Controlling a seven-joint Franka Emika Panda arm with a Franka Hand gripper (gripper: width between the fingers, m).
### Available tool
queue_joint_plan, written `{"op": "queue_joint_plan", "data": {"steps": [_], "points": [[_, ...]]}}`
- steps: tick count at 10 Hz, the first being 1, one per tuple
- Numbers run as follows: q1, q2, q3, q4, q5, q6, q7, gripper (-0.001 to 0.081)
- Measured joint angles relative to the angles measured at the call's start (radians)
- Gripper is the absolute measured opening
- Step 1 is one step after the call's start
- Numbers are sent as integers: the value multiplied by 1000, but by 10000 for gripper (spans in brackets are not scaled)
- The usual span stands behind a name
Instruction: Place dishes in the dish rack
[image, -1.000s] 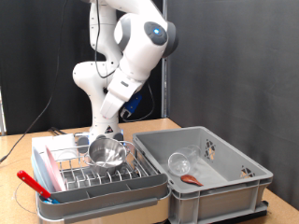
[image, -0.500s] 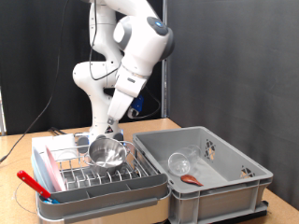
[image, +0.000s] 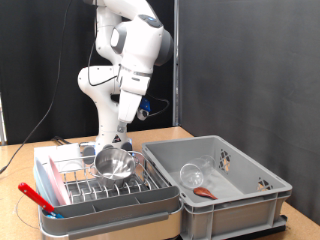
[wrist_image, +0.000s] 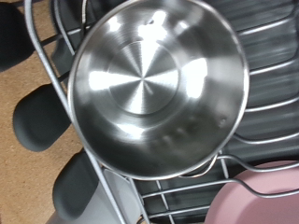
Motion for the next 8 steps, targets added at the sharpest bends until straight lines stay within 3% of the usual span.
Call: {"op": "queue_joint_plan", "data": {"steps": [2,4,8], "points": [[11,-6,-26,-10,46,25,-128,803],[15,-37,-67,-53,65,62,-258,803],[7,-51,-85,-105,53,78,-299,803]]}}
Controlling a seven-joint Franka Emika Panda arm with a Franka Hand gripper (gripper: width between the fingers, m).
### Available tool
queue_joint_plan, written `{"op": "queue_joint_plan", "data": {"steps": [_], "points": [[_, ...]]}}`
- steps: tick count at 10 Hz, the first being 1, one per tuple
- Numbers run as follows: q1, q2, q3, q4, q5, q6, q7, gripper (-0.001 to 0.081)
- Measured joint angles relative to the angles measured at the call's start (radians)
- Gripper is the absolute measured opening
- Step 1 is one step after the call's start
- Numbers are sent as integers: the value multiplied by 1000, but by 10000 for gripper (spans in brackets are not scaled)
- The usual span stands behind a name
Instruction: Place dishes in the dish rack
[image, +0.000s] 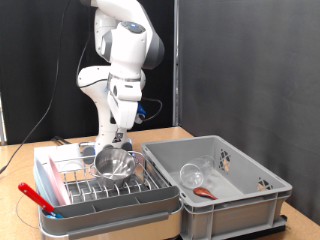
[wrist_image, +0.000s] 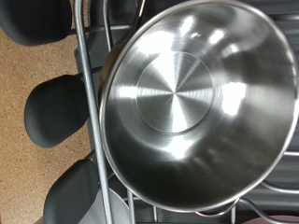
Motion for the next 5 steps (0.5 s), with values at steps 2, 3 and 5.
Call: {"op": "queue_joint_plan", "data": {"steps": [2,3,5], "points": [[-9,0,0,-29,-22,27,0,803],[-13,0,0,-45,-35,46,0,803],[-23,0,0,-82,-64,96,12,803]]}}
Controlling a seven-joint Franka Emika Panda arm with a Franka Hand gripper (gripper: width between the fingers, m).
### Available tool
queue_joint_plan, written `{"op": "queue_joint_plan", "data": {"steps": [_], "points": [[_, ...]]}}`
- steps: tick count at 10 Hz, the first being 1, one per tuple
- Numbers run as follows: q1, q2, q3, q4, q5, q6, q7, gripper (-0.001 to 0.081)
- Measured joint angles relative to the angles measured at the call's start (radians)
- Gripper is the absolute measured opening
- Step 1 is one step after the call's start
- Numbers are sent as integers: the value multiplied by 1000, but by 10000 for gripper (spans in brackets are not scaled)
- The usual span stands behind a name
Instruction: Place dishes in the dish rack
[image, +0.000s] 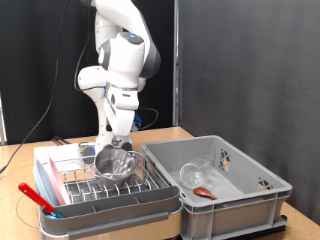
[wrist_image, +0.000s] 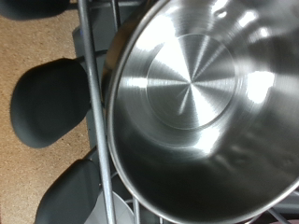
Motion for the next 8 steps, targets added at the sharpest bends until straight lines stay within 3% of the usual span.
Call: {"op": "queue_joint_plan", "data": {"steps": [8], "points": [[-16,116,4,-27,-92,157,108,803]]}}
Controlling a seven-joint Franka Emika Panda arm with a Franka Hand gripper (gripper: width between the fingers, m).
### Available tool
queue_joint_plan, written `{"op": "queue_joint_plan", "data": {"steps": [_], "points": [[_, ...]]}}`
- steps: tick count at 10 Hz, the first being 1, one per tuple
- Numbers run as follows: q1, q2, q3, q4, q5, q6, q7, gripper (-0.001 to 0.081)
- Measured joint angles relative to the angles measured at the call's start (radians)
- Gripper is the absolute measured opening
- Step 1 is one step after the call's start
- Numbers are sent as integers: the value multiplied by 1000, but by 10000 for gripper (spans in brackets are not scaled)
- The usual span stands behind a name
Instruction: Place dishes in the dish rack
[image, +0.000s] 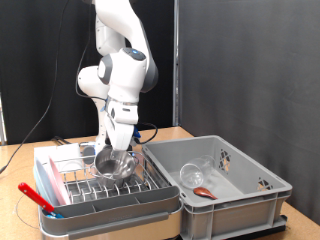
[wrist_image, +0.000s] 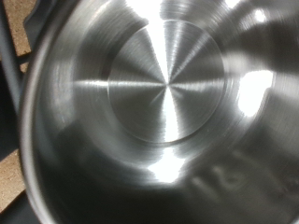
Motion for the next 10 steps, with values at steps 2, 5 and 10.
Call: {"op": "queue_joint_plan", "data": {"steps": [2,5,10], "points": [[0,16,0,0,-6,13,1,803],[0,21,3,0,-10,19,2,803],[0,39,12,0,-33,22,31,803]]}}
